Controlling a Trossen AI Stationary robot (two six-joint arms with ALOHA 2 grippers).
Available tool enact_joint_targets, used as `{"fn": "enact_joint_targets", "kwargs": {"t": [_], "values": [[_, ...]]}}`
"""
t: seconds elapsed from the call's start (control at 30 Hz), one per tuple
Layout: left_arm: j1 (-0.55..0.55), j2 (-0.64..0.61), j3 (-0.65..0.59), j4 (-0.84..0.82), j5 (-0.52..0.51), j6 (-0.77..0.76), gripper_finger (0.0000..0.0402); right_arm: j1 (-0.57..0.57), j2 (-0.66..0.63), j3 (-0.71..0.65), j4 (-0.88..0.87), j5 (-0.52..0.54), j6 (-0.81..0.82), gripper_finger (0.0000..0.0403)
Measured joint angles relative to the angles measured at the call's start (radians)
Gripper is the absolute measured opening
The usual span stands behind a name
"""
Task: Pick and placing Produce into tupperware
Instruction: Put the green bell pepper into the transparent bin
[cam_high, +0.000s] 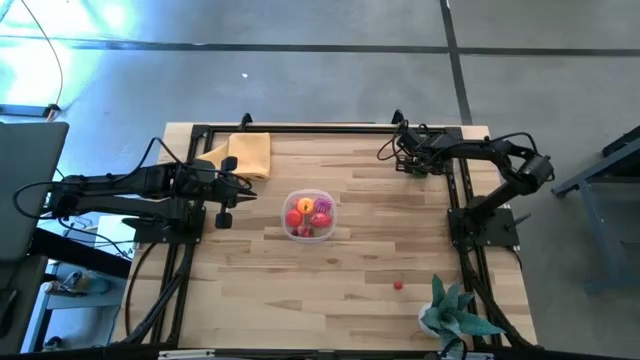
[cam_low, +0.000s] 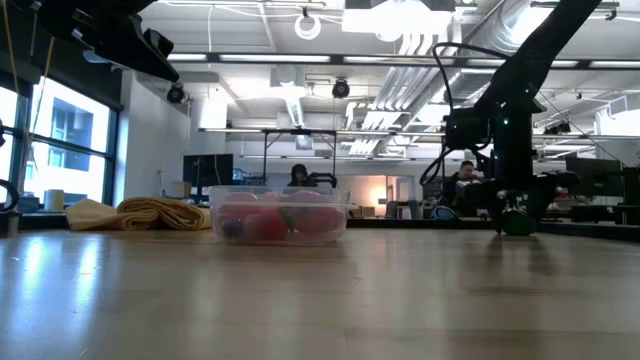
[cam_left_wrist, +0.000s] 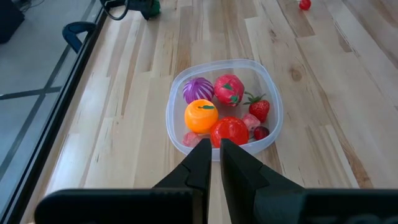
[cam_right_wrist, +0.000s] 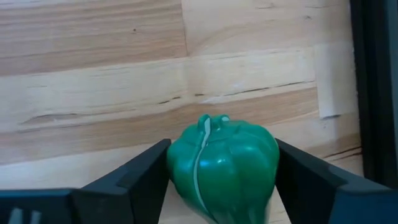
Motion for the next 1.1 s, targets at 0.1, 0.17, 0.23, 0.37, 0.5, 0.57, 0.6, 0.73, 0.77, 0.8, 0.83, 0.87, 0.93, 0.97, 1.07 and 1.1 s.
{"fn": "enact_joint_targets", "kwargs": {"t": [0.1, 0.17, 0.23, 0.37, 0.5, 0.57, 0.6, 0.73, 0.77, 0.8, 0.83, 0.87, 0.93, 0.97, 1.07, 1.1], "values": [[0.0, 0.0, 0.0, 0.0, 0.0, 0.0, 0.0024, 0.0, 0.0, 0.0, 0.0, -0.001, 0.0, 0.0244], [0.0, 0.0, 0.0, 0.0, 0.0, 0.0, 0.0024, 0.0, 0.0, 0.0, 0.0, -0.002, 0.0, 0.0244], [0.0, 0.0, 0.0, 0.0, 0.0, 0.0, 0.0024, 0.0, 0.0, 0.0, 0.0, -0.002, 0.0, 0.0244], [0.0, 0.0, 0.0, 0.0, 0.0, 0.0, 0.0024, 0.0, 0.0, 0.0, 0.0, -0.003, -0.005, 0.0243], [0.0, 0.0, 0.0, 0.0, 0.0, 0.0, 0.0024, 0.0, 0.0, 0.014, -0.021, -0.042, -0.029, 0.0243], [0.0, 0.0, 0.0, 0.0, 0.0, 0.0, 0.0024, 0.0, 0.0, 0.023, -0.033, -0.062, -0.043, 0.0243], [0.0, 0.0, 0.0, 0.0, 0.0, 0.0, 0.0024, 0.0, 0.0, 0.029, -0.035, -0.063, -0.044, 0.0243], [0.0, 0.0, 0.0, 0.0, 0.0, 0.0, 0.0024, 0.0, 0.0, 0.036, -0.034, -0.064, -0.049, 0.0243], [0.0, 0.0, 0.0, 0.0, 0.0, 0.0, 0.0024, 0.0, 0.0, 0.036, -0.037, -0.067, -0.051, 0.0243], [0.0, 0.0, 0.0, 0.0, 0.0, 0.0, 0.0024, 0.0, 0.0, 0.036, -0.039, -0.078, -0.052, 0.0243], [0.0, 0.0, 0.0, 0.0, 0.0, 0.0, 0.0024, 0.0, 0.0, 0.036, -0.041, -0.088, -0.053, 0.0243], [0.0, 0.0, 0.0, 0.0, 0.0, 0.0, 0.0024, 0.0, 0.0, 0.036, -0.043, -0.103, -0.056, 0.0243], [0.0, 0.0, 0.0, 0.0, 0.0, 0.0, 0.0024, 0.002, 0.0, 0.036, -0.042, -0.138, -0.075, 0.0243], [0.0, 0.0, 0.0, 0.0, 0.0, 0.0, 0.0024, 0.004, 0.0, 0.036, -0.043, -0.156, -0.078, 0.0243], [0.0, 0.0, 0.0, 0.0, 0.0, 0.0, 0.0024, 0.016, -0.003, 0.036, -0.042, -0.204, -0.096, 0.0243], [0.0, 0.0, 0.0, 0.0, 0.0, 0.0, 0.0024, 0.022, -0.005, 0.036, -0.04, -0.22, -0.097, 0.0243]]}}
